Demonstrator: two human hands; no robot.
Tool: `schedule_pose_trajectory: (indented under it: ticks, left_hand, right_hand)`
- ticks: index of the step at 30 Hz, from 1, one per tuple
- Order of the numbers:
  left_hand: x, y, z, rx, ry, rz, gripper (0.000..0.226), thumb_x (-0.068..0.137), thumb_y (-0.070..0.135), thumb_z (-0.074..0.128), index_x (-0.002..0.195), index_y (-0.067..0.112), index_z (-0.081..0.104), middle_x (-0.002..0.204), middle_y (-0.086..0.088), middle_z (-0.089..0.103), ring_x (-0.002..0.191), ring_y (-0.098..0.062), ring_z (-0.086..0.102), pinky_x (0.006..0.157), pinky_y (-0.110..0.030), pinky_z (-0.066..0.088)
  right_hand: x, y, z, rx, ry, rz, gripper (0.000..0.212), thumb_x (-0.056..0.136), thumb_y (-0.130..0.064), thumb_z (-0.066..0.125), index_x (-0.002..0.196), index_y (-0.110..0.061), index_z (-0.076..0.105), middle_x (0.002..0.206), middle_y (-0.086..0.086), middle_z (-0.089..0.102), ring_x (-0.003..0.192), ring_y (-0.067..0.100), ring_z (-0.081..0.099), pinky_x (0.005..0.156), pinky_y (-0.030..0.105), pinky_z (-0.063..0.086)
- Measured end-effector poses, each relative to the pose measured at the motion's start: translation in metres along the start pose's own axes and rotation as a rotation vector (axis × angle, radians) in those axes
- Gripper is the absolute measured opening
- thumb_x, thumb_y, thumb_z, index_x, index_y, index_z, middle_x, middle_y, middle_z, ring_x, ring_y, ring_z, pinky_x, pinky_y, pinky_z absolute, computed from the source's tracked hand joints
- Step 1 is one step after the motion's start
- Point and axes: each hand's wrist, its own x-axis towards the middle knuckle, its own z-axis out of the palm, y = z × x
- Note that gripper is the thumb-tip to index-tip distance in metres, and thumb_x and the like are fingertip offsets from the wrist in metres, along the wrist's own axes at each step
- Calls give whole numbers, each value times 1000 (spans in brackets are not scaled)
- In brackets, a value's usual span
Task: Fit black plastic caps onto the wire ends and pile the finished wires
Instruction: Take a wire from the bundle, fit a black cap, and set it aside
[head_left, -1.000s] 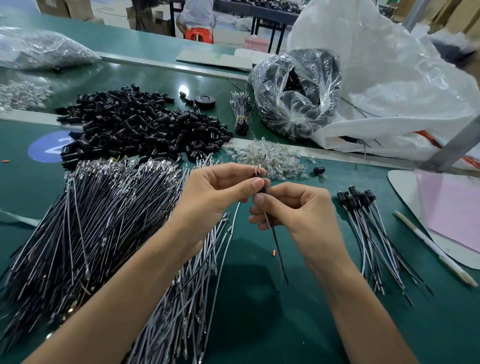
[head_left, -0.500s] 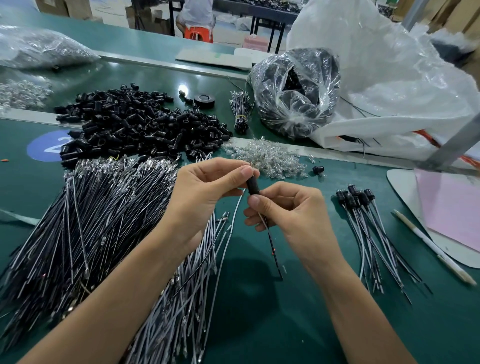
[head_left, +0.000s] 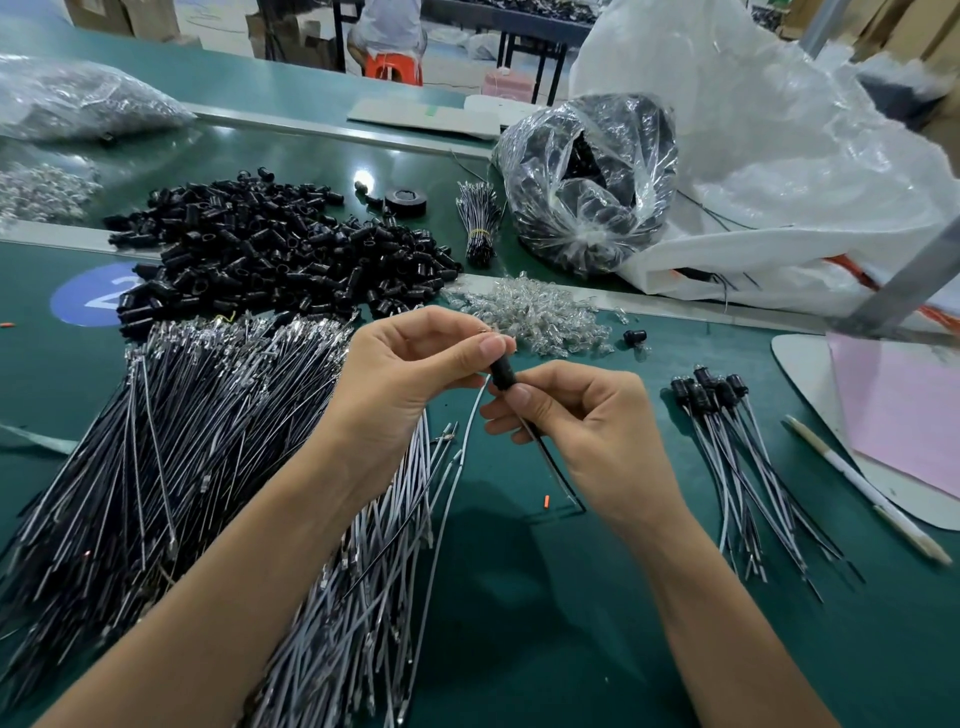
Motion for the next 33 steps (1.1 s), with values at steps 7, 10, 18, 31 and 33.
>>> schedule_pose_trajectory:
  ticks: [7, 10, 18, 31, 33]
  left_hand:
    - [0, -1, 1, -7, 7, -3, 16, 59, 23, 86, 71, 19, 76, 82, -9, 76, 77, -17, 71, 74, -24, 57]
    - [0, -1, 1, -22, 13, -9, 19, 59, 23, 85, 75, 16, 77, 81, -8, 76, 78, -17, 71, 76, -25, 58]
    - [-2, 1, 1, 58, 32, 14, 22, 55, 28, 87, 74, 19, 80, 85, -1, 76, 80, -12, 68, 78, -25, 53]
    - [-6, 0, 7, -12, 64, 133, 9, 57, 20, 79, 65, 16, 77, 80, -2, 75, 85, -13, 69, 77, -22, 53]
    - [-7, -1, 9, -30, 56, 131, 4, 61, 14, 78, 64, 16, 76, 80, -2, 74, 85, -14, 69, 77, -23, 53]
  right_hand:
    - [-1, 5, 1, -76, 43, -81, 20, 92, -1, 62, 83, -17, 70, 78, 1, 76, 71, 14, 73, 64, 21, 53]
    - [0, 5, 1, -90, 56, -97, 20, 92, -3, 62, 83, -19, 70, 79, 0, 76, 71, 14, 73, 64, 22, 54]
    - [0, 5, 1, -88, 49, -79, 19, 92, -3, 63, 85, -18, 71, 81, 1, 76, 71, 17, 73, 66, 28, 56]
    - [-2, 5, 8, 8, 126, -107, 14, 80, -7, 77, 85, -20, 76, 77, -1, 76, 68, 16, 73, 68, 24, 56]
    - [-3, 5, 7, 17, 147, -131, 13, 79, -7, 77, 86, -18, 76, 78, -1, 76, 69, 17, 73, 69, 25, 56]
